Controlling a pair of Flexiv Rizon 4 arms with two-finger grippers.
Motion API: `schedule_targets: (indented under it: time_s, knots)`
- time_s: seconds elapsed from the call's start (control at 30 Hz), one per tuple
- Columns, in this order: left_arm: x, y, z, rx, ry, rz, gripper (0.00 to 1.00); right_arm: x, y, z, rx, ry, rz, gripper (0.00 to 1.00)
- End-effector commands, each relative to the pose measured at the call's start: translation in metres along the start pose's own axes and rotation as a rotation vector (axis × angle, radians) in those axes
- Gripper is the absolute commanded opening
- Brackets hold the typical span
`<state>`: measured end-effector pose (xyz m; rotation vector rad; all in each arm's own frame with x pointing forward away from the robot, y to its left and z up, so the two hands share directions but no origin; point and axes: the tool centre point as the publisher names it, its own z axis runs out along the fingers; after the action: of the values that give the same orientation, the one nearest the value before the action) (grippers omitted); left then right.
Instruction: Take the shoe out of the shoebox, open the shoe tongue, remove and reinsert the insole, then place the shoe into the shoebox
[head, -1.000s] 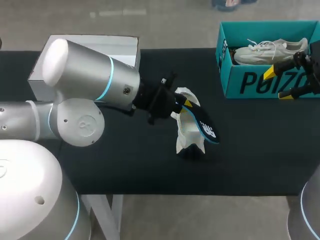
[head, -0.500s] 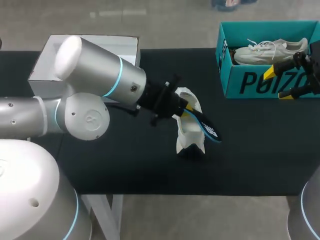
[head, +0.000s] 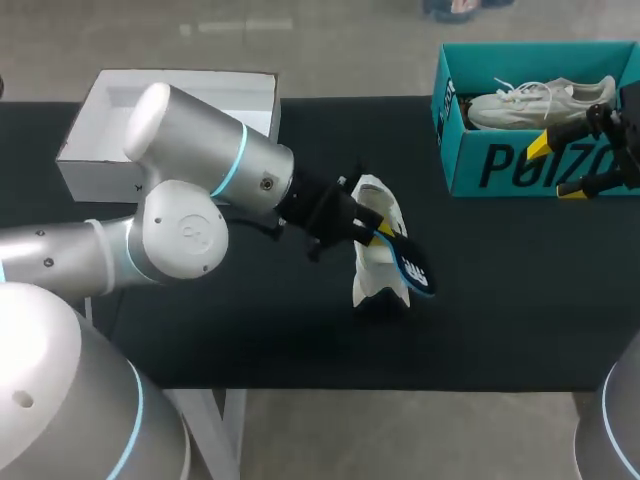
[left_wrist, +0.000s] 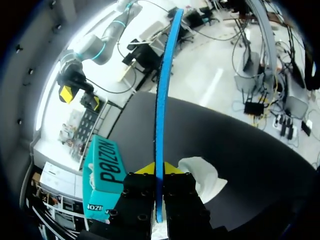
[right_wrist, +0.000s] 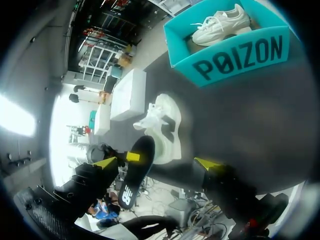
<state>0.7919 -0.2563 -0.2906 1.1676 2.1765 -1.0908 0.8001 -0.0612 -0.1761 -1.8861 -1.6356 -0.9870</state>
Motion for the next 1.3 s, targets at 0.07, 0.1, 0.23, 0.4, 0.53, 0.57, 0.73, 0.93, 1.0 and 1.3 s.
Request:
schedule_targets:
  time_s: [0.07,0.1,0.23,0.4,0.53,0.57,0.73,0.93,1.0,1.3]
  knots:
    - [0.007,0.003,-0.005,0.147,0.031,0.016,0.00,0.000,0.000,0.000,0.001,-0.003,0.001,1.00]
    - [0.007,0.003,-0.006,0.131,0.039,0.020,0.00,0.000,0.000,0.000,0.001,-0.003,0.001,1.00]
    - [0.006,0.001,-0.007,0.118,0.031,0.014,0.00,0.000,0.000,0.000,0.001,-0.003,0.001,1.00]
    - [0.006,0.001,-0.007,0.118,0.031,0.014,0.00,0.000,0.000,0.000,0.001,-0.003,0.001,1.00]
    - [0.006,0.001,-0.007,0.118,0.031,0.014,0.00,0.000,0.000,0.000,0.001,-0.003,0.001,1.00]
    - [0.006,0.001,-0.007,0.118,0.031,0.014,0.00,0.000,0.000,0.000,0.001,-0.003,0.001,1.00]
    - [0.009,0.005,0.002,0.149,0.052,0.013,0.00,0.000,0.000,0.000,0.001,-0.003,0.001,1.00]
    - [0.015,0.006,0.008,0.149,0.063,0.057,0.00,0.000,0.000,0.000,0.001,-0.003,0.001,1.00]
    - [0.018,0.006,0.009,0.152,0.073,0.066,0.00,0.000,0.000,0.000,0.001,-0.003,0.001,1.00]
    - [0.024,0.021,0.016,0.088,0.084,0.064,0.00,0.000,0.000,0.000,0.001,-0.003,0.001,1.00]
